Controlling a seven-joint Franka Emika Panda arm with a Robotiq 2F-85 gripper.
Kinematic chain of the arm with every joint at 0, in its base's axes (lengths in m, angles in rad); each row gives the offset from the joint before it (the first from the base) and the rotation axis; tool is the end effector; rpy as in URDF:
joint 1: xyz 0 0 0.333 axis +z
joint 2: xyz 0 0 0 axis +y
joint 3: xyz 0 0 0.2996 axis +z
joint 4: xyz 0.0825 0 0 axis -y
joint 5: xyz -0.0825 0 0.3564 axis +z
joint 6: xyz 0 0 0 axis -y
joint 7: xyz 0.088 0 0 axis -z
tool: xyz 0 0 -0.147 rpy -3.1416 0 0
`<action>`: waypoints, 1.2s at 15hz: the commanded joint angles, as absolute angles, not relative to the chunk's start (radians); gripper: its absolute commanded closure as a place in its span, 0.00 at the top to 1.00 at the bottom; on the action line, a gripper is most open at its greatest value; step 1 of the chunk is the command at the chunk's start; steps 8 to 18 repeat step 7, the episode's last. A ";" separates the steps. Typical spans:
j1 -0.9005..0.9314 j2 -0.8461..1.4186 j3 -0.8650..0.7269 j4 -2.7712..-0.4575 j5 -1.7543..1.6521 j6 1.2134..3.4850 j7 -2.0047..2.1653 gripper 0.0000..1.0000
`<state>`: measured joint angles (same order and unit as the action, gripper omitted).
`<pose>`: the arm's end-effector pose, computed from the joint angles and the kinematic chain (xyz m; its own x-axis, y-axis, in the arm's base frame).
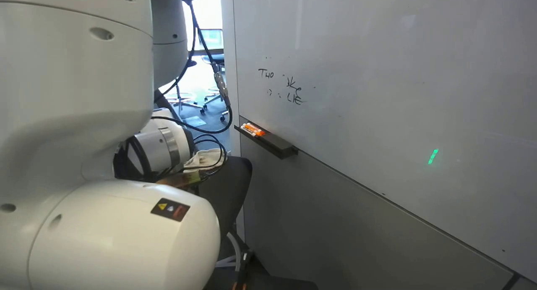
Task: Use the duster to erase the markings on the board
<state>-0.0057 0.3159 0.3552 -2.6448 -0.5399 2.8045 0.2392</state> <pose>0.3455 0.1645 0.1069 0.8094 0.5777 -0.1053 0.5835 -0.8114 0.0345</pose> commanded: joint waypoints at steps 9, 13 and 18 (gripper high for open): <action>-0.015 0.027 0.466 -2.647 0.009 2.535 -0.010 1.00; -0.015 0.027 0.466 -2.647 0.009 2.535 -0.010 1.00; -0.015 0.027 0.466 -2.647 0.009 2.535 -0.010 1.00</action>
